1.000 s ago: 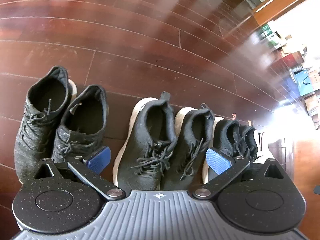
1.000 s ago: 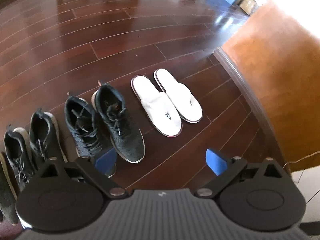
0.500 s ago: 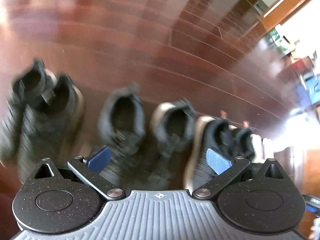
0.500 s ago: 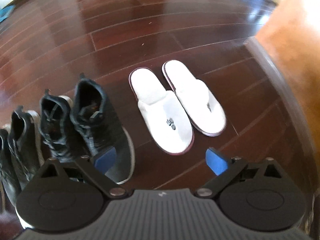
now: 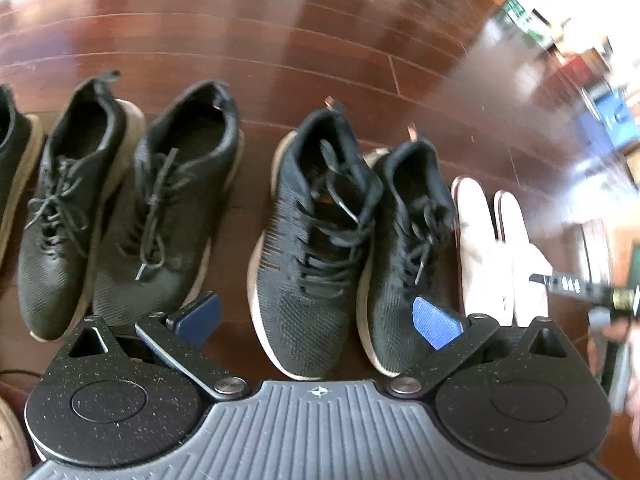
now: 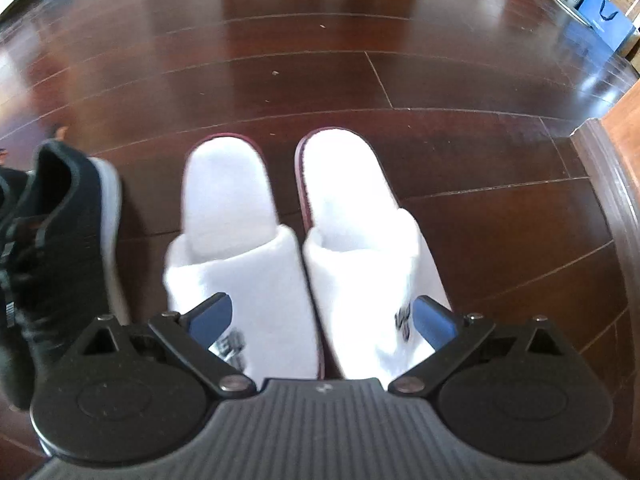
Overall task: Organize scattered shoes
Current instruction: 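Move the right tool back along the shoe row to the white slippers, then lower the right tool between the white slippers and close on both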
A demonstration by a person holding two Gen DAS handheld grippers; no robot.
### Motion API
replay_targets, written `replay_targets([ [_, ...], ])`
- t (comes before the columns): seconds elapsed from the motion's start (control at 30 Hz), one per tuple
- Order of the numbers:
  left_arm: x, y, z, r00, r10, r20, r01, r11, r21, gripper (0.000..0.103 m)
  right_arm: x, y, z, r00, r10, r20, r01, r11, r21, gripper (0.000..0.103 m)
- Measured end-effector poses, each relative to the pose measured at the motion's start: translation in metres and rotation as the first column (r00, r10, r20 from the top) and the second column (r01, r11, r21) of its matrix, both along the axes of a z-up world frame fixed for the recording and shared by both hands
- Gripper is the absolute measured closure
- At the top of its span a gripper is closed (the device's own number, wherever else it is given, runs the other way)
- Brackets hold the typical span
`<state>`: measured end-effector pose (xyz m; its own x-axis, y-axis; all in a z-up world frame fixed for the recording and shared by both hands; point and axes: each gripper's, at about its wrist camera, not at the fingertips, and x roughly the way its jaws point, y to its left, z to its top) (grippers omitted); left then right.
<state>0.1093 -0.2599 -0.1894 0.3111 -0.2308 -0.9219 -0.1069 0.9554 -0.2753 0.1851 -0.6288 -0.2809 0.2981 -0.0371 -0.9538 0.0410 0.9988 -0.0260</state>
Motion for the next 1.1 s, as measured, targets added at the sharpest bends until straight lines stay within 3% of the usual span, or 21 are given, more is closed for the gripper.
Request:
replay_targets([
  [0.23,0.001,-0.001,-0.022,0.998,-0.028,-0.051,0.029,0.999,0.021,0.000,0.015,-0.008,-0.021,0.998,0.063,-0.020,-0.062,0.997,0.050,0.004],
  [0.43,0.002,-0.002,-0.032,0.996,-0.034,-0.080,0.035,0.999,0.017,0.000,0.027,0.016,-0.025,0.981,0.190,-0.040,-0.187,0.979,0.079,0.004],
  [0.6,0.004,-0.003,-0.032,0.996,-0.055,-0.075,0.056,0.998,0.016,0.000,0.030,0.014,-0.023,0.983,0.180,-0.045,-0.180,0.984,0.020,0.003],
  [0.93,0.006,0.000,-0.033,0.995,-0.054,-0.087,0.054,0.999,0.004,0.000,0.037,0.019,-0.026,0.979,0.198,-0.047,-0.198,0.980,0.010,0.004],
  [1.1,0.006,0.004,-0.037,0.994,-0.041,-0.103,0.041,0.999,0.003,0.000,0.048,0.016,-0.045,0.971,0.209,-0.119,-0.205,0.978,0.045,0.021],
])
